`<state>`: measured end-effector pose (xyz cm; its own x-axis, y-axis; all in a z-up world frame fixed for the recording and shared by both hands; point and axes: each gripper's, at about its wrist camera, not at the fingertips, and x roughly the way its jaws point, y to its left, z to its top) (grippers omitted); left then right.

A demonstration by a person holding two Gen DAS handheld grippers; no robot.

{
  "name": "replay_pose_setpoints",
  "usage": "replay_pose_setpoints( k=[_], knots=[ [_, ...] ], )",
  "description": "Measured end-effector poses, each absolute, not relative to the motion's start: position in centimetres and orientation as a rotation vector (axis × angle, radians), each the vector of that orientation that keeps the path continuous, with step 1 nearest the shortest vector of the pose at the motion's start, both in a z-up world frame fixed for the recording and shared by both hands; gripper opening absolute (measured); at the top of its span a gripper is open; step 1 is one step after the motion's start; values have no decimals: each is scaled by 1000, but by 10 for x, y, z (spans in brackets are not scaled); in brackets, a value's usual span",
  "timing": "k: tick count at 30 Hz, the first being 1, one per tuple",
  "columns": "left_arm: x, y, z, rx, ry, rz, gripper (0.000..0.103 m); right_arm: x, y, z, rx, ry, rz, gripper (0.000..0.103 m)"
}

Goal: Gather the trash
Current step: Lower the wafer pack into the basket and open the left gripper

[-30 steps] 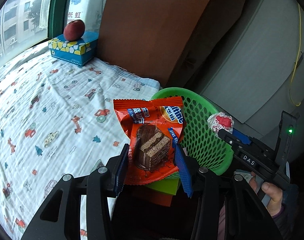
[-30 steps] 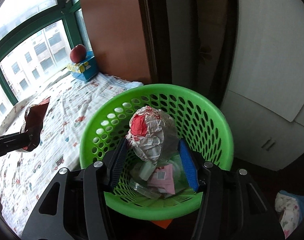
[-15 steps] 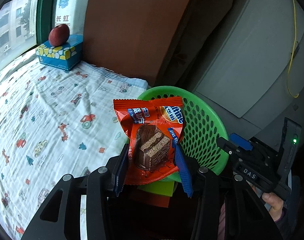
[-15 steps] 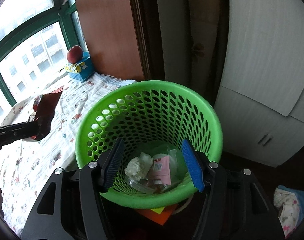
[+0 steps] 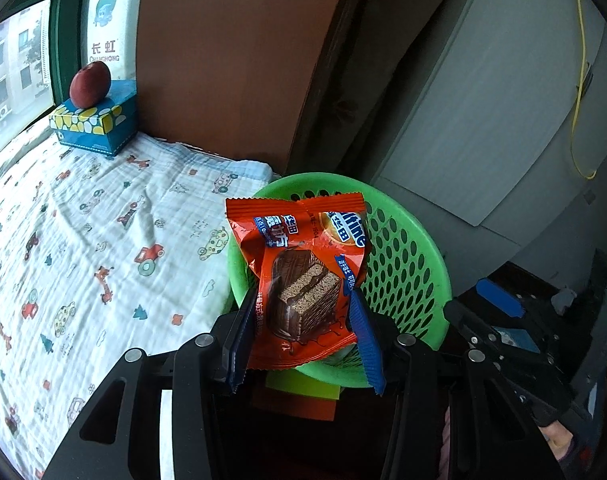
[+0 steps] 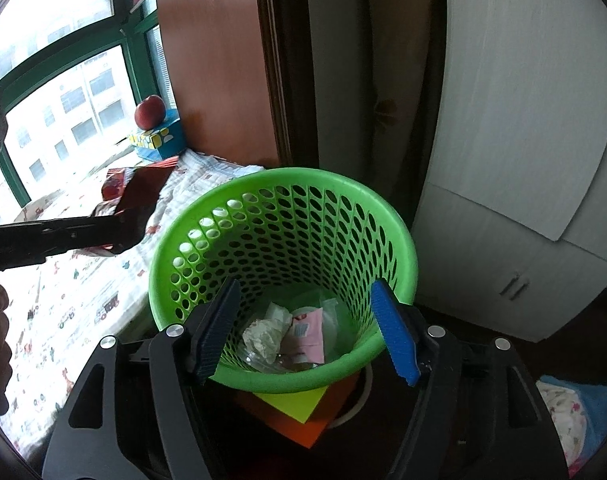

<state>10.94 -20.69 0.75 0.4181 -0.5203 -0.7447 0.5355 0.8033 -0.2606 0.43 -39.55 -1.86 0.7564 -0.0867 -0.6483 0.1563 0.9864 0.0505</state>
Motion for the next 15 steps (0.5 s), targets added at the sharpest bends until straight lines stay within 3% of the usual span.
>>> replay_pose_setpoints(
  k=[7,15],
  knots=[
    [113,-219,3,33,937,-673,45,0,-397,-17,113,692,-129,69],
    [119,-229,-3,6,955,-704,54,-4,-399,-18,123,692,-134,69]
  ],
)
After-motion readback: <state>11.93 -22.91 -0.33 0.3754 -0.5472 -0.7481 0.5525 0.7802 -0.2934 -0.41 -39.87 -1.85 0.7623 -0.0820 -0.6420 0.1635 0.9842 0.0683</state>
